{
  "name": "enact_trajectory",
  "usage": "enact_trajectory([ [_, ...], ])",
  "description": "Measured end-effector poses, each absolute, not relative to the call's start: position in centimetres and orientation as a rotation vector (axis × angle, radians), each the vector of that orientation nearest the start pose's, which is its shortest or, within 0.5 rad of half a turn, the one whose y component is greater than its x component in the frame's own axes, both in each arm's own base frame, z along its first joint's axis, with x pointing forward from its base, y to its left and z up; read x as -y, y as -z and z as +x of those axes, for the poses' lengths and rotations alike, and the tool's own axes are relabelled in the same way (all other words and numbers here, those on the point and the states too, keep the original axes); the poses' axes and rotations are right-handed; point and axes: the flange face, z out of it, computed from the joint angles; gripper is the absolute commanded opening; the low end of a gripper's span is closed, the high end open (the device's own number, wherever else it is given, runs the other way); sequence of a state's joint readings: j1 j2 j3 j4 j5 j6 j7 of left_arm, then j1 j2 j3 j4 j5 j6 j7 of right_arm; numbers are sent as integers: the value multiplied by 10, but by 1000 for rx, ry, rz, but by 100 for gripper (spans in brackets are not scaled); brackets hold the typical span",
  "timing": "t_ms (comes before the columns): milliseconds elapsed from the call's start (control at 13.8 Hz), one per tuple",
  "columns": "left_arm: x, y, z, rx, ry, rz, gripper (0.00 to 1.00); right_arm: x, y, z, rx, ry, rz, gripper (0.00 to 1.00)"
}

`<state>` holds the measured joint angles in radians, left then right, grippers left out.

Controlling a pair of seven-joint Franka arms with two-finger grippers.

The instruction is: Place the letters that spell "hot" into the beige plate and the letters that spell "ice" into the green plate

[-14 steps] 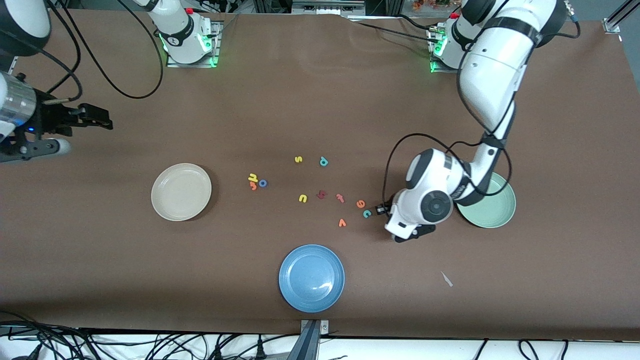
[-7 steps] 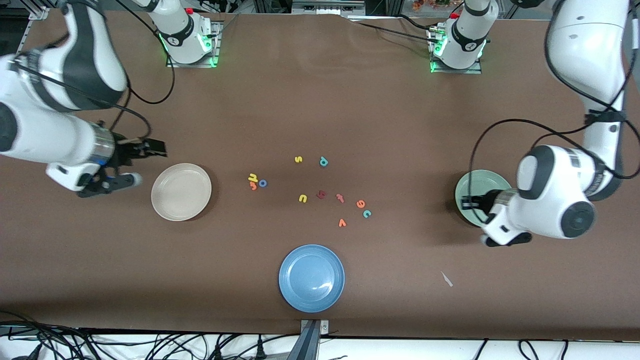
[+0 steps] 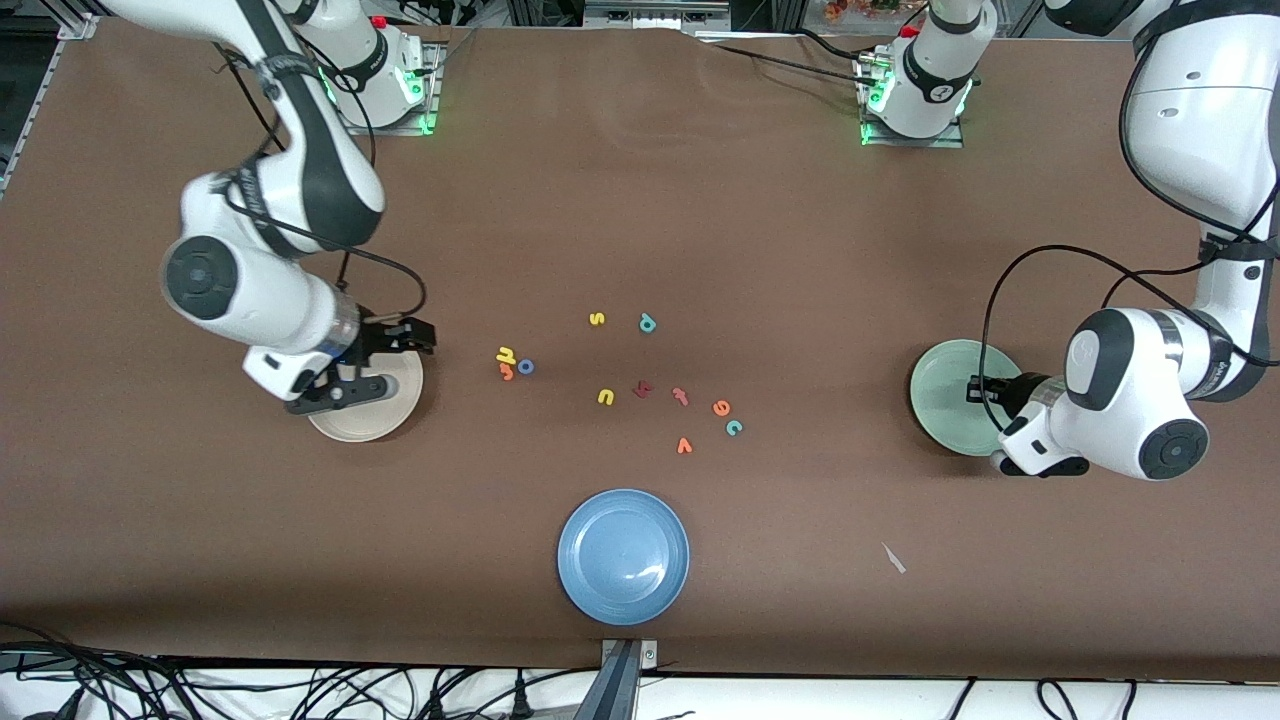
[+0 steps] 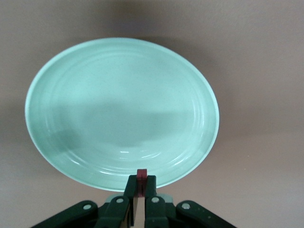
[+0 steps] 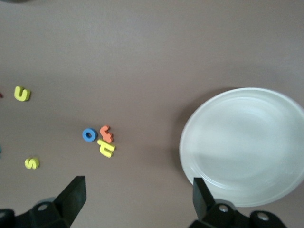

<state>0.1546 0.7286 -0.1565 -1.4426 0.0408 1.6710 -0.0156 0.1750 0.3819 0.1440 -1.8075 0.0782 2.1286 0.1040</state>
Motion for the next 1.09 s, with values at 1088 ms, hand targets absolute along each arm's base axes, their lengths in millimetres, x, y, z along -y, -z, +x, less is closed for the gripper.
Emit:
enact_trajectory([
  [1088, 136, -275, 691, 315, -481, -3223, 100, -279, -215, 532, 169, 29, -3094, 98],
])
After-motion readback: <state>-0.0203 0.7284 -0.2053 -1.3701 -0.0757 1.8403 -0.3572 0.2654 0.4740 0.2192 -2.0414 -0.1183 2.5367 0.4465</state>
